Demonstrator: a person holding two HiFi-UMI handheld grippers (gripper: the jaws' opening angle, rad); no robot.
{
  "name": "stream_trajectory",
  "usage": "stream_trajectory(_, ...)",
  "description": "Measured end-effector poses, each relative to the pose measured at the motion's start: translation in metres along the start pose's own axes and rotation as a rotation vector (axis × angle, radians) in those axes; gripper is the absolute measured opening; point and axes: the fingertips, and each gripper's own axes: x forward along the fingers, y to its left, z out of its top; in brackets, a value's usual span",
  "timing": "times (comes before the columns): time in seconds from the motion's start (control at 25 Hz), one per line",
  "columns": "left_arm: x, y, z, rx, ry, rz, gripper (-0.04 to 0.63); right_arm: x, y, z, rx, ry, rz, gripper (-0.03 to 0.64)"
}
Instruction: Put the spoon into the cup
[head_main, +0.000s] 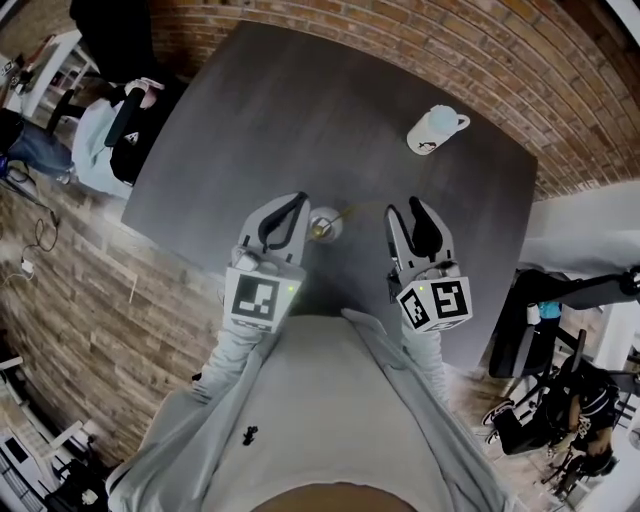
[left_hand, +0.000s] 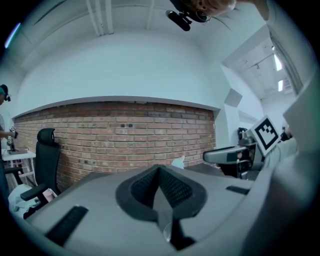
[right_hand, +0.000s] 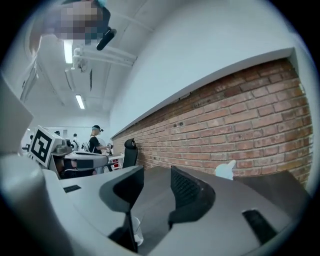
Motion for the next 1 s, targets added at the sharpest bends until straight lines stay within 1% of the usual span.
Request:
stream_trajectory(0.12,0.001,-0.004,0.003,0.014,-0.009,-0.019,0.018,-0.015,-0.004,0.013,-0.077,-0.015,-0.034,0.176)
stream_trajectory(0.2,0.002,-0.008,0.004,0.006,-0.009,-0.028,0.018,-0.024,-0.010,0.015,-0.109,-0.011,-0.057,0.176)
stream_trajectory(0.24,0.004,-0.011,0.005,0.007,-0.011,-0.034,0.020,-0.028,-0.013,0.016,-0.116,-0.010,-0.069,0.164)
stream_trajectory(0.36,0.007,-0.019,0.010,-0.013,-0.013,-0.045,0.018,-0.042,-0.021,0.018,-0.118,-0.020,-0.099,0.073)
stream_trajectory(0.48,0.010,-0.025,0.013,-0.003,-0.023,-0.062,0.018,-0.052,-0.024,0.021,-0.124,-0.033,-0.114,0.036)
stream_trajectory(0.68,0.014,-0.028,0.014,-0.014,-0.017,-0.066,0.018,-0.058,-0.028,0.023,-0.137,-0.040,-0.129,0.017)
stream_trajectory(1.0,0.017,-0.023,0.007,-0.012,-0.006,-0.062,0.018,-0.060,-0.034,0.016,-0.124,-0.030,-0.160,0.015)
